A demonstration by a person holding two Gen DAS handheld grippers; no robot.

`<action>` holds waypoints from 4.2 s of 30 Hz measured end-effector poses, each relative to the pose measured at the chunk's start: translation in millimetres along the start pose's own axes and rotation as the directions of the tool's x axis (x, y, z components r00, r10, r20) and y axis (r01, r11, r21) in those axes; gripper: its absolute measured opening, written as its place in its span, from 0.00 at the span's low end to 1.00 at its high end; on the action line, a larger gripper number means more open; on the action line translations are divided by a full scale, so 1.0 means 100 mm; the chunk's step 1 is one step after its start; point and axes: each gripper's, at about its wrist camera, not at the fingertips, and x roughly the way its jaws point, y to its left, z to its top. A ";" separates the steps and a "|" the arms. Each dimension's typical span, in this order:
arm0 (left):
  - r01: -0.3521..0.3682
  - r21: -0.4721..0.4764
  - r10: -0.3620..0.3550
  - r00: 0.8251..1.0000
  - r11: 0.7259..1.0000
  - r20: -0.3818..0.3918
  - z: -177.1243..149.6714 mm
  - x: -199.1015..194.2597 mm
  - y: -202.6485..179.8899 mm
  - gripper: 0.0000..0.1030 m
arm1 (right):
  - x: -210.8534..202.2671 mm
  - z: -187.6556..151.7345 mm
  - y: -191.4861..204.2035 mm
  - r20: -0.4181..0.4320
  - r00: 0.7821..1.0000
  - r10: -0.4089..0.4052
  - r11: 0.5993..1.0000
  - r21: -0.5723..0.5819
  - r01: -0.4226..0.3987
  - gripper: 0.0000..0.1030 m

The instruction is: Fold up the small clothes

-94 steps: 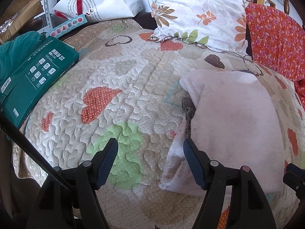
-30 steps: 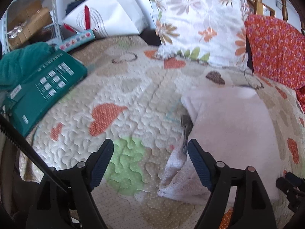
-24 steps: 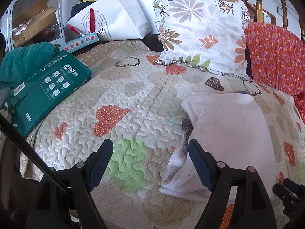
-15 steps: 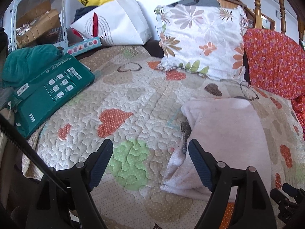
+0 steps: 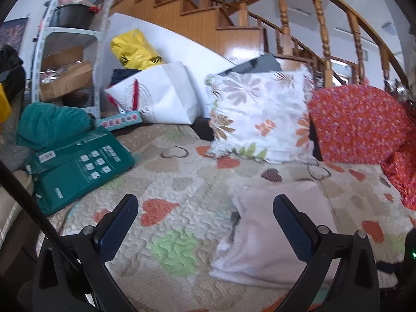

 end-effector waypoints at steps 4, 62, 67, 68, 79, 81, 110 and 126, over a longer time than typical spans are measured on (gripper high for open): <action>0.053 0.041 -0.050 0.996 0.998 -0.073 -0.09 0.09 -0.13 1.00 | -0.02 -0.01 0.05 0.008 0.999 -0.045 0.998 -0.052 0.046 0.78; 0.096 0.056 -0.036 0.756 0.994 -0.654 -1.01 0.99 -0.47 1.00 | 0.11 -0.04 -0.01 -0.062 0.990 -0.125 0.990 -0.068 0.121 0.83; 0.106 0.062 -0.041 0.763 0.992 -0.645 -0.95 0.94 -0.46 1.00 | 0.00 0.02 -0.11 -0.018 0.997 -0.078 0.997 0.009 0.078 0.83; 0.104 0.060 -0.042 0.772 0.993 -0.634 -0.92 0.92 -0.46 1.00 | -0.02 0.08 -0.16 -0.012 0.999 -0.047 0.998 0.043 0.048 0.83; 0.155 0.014 -0.128 0.863 0.988 -0.489 -0.23 0.86 -0.30 1.00 | 0.55 0.86 -0.21 0.014 0.928 0.373 0.904 0.220 -0.367 0.69; 0.139 0.001 -0.121 0.861 0.990 -0.494 -0.08 1.06 -0.25 1.00 | 0.76 1.00 -0.27 0.002 0.897 0.443 0.856 0.297 -0.423 0.70; 0.241 -0.021 -0.197 0.735 0.970 -0.649 -0.37 2.00 -1.34 1.00 | 1.36 1.52 -1.05 -0.042 0.896 0.442 0.780 0.511 -0.361 0.57; 0.222 -0.071 -0.210 0.703 0.972 -0.679 -0.60 1.71 -0.90 1.00 | 0.68 0.83 -0.58 -0.029 0.927 0.373 0.897 0.268 -0.353 0.29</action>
